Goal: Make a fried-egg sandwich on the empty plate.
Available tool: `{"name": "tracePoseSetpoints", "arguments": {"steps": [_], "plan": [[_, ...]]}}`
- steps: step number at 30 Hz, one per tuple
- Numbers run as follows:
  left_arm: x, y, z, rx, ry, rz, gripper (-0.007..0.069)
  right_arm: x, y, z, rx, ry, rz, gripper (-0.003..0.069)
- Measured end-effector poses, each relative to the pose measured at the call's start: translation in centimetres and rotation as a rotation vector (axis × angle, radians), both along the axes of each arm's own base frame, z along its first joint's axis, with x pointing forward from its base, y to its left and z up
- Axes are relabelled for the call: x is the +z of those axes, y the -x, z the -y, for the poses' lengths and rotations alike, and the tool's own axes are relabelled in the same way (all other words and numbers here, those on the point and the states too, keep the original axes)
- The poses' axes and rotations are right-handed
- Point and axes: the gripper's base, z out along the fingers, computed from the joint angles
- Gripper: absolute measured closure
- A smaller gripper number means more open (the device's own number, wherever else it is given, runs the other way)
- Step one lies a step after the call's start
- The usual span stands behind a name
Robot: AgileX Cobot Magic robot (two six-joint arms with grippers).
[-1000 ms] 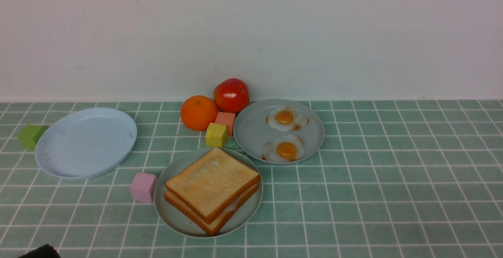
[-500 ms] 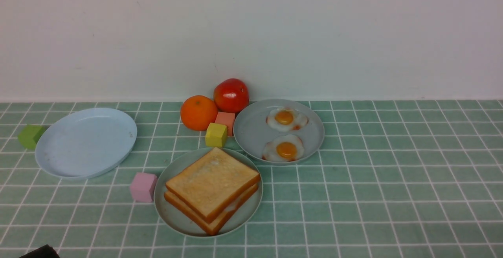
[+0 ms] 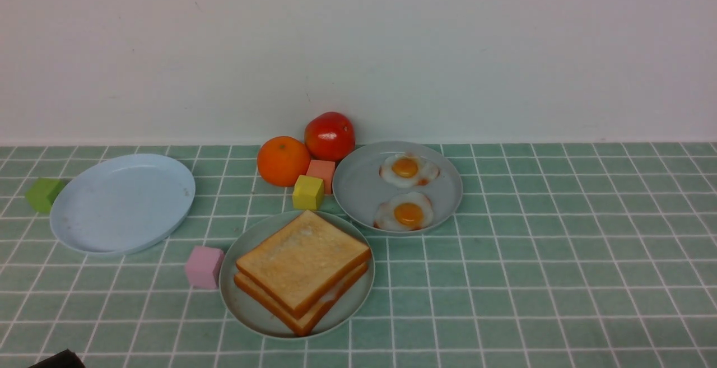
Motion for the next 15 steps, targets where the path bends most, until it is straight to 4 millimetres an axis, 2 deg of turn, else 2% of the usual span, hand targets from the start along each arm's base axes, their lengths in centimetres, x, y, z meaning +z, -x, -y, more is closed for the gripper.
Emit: {"name": "tracePoseSetpoints", "arguments": {"steps": [15], "plan": [[0.00, 0.00, 0.00, 0.000, 0.000, 0.000, 0.0605, -0.01, 0.00, 0.00, 0.000, 0.003, -0.001, 0.0669]]}}
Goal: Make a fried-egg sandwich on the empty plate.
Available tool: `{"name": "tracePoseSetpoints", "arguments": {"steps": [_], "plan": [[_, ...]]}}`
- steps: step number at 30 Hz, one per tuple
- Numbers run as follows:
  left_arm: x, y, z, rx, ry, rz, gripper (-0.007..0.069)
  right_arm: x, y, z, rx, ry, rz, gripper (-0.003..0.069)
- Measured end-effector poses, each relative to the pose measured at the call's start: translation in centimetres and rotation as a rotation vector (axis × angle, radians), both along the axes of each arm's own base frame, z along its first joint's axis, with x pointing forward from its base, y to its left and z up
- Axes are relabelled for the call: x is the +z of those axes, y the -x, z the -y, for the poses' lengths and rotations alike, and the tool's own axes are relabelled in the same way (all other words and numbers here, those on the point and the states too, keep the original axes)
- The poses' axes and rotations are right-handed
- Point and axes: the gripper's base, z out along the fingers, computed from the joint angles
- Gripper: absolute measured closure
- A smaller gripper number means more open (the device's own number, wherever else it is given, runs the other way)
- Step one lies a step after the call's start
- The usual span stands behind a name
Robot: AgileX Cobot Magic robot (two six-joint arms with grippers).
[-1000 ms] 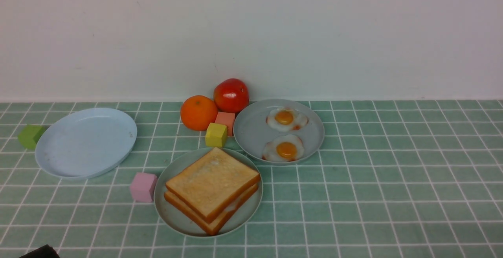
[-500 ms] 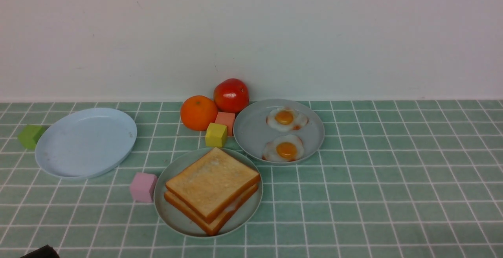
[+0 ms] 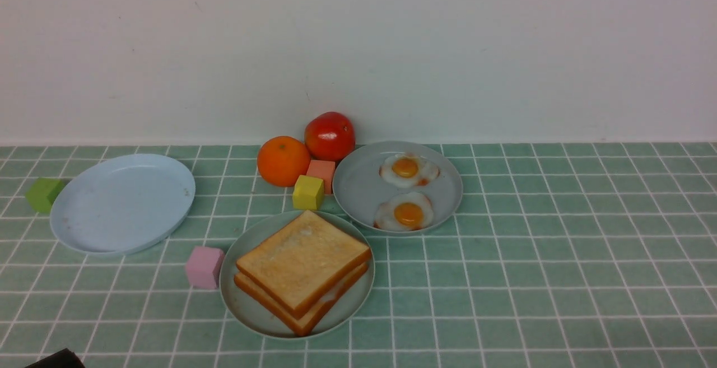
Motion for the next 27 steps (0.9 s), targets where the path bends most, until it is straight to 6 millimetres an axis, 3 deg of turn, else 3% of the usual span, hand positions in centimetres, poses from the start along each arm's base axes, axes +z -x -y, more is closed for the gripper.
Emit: {"name": "tracePoseSetpoints", "arguments": {"steps": [10, 15, 18, 21, 27], "plan": [[-0.3, -0.1, 0.0, 0.018, -0.001, -0.009, 0.0601, 0.0, 0.0, 0.0, 0.000, 0.000, -0.001, 0.0660], [-0.5, -0.4, -0.9, 0.230, 0.005, 0.027, 0.0638, 0.0, 0.0, 0.0, 0.000, 0.000, -0.002, 0.0658], [-1.5, -0.9, -1.4, 0.379, 0.002, 0.018, 0.0638, 0.0, 0.0, 0.0, 0.000, 0.000, -0.002, 0.0656], [-4.3, -1.6, -2.1, 0.540, 0.002, -0.065, 0.0638, 0.0, 0.0, 0.0, 0.000, 0.000, -0.002, 0.0654], [-7.4, -1.4, -2.2, 0.580, -0.074, -0.328, 0.0638, 0.0, 0.0, 0.0, 0.001, 0.002, -0.003, 0.0648]]}}
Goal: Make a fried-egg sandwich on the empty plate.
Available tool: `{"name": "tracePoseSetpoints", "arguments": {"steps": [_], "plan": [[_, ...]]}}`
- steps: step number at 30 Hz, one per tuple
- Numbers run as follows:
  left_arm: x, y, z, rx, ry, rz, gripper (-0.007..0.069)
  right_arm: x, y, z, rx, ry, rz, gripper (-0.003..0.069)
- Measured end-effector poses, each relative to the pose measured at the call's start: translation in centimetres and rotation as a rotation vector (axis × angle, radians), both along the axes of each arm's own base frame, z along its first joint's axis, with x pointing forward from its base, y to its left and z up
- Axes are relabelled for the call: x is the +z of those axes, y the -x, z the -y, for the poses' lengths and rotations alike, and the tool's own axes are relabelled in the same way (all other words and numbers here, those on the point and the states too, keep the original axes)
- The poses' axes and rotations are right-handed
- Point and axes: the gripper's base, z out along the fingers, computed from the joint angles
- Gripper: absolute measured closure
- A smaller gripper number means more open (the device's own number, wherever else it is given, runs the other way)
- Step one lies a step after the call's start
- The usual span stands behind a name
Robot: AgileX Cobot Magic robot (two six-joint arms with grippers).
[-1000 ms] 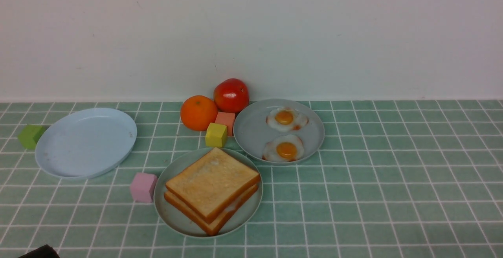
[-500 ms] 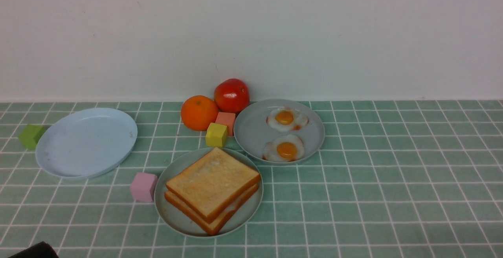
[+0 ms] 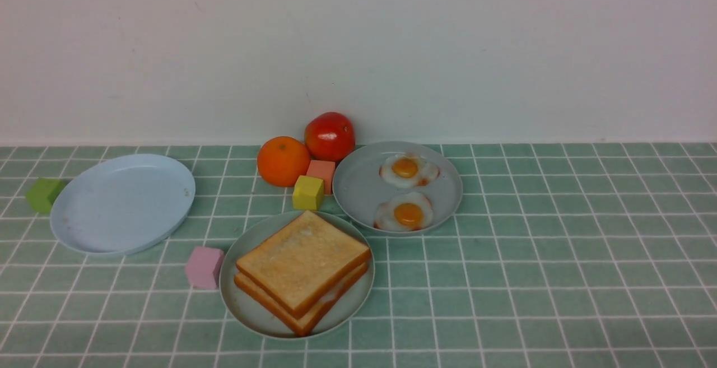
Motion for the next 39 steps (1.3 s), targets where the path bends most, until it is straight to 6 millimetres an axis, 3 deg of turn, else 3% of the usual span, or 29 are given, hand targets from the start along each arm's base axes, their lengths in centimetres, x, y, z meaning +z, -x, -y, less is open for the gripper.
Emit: {"name": "tracePoseSetpoints", "arguments": {"steps": [39], "plan": [[-0.27, 0.07, 0.01, -0.003, -0.006, -0.028, 0.0636, -0.01, 0.00, 0.00, 0.000, 0.000, -0.001, 0.0629]]}}
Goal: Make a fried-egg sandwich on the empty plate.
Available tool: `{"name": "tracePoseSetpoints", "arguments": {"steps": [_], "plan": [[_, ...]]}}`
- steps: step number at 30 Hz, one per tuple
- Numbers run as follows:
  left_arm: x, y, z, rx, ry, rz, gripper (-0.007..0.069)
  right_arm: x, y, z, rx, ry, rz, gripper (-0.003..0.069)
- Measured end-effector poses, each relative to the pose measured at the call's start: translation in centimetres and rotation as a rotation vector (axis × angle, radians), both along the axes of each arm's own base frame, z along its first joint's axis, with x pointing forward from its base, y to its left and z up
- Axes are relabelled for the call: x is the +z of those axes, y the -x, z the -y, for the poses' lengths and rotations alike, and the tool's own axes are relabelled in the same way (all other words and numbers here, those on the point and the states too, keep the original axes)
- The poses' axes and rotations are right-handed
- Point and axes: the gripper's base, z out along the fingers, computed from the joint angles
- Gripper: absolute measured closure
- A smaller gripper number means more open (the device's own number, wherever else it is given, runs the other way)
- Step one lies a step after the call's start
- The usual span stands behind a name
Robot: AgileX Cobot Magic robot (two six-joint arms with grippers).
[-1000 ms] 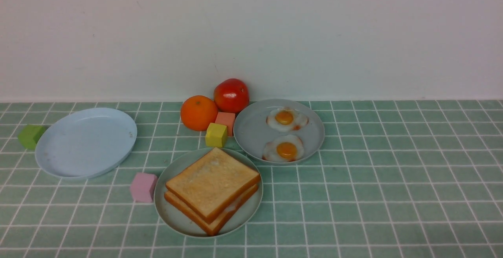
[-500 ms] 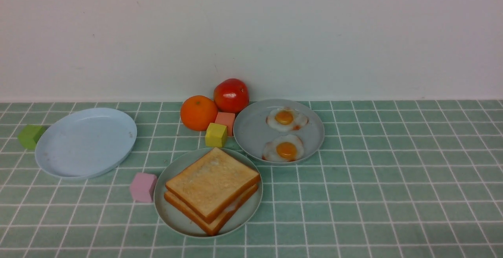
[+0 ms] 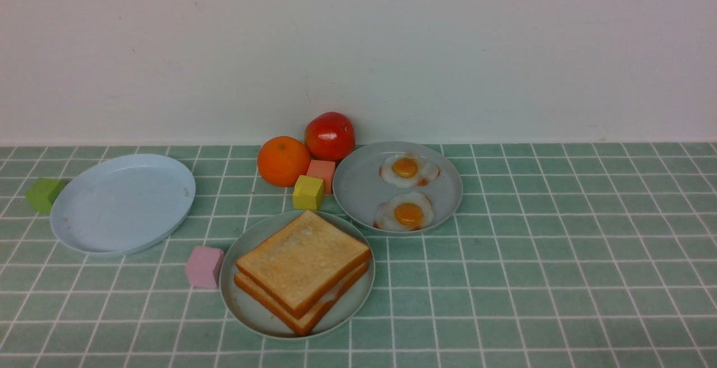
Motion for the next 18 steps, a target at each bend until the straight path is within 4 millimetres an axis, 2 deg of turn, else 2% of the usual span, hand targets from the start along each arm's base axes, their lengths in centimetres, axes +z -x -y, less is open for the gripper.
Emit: {"name": "tracePoseSetpoints", "arguments": {"steps": [18], "plan": [[0.00, 0.00, -0.01, 0.000, -0.003, 0.000, 0.0625, 0.00, 0.00, 0.00, 0.000, 0.001, 0.000, 0.0628]]}}
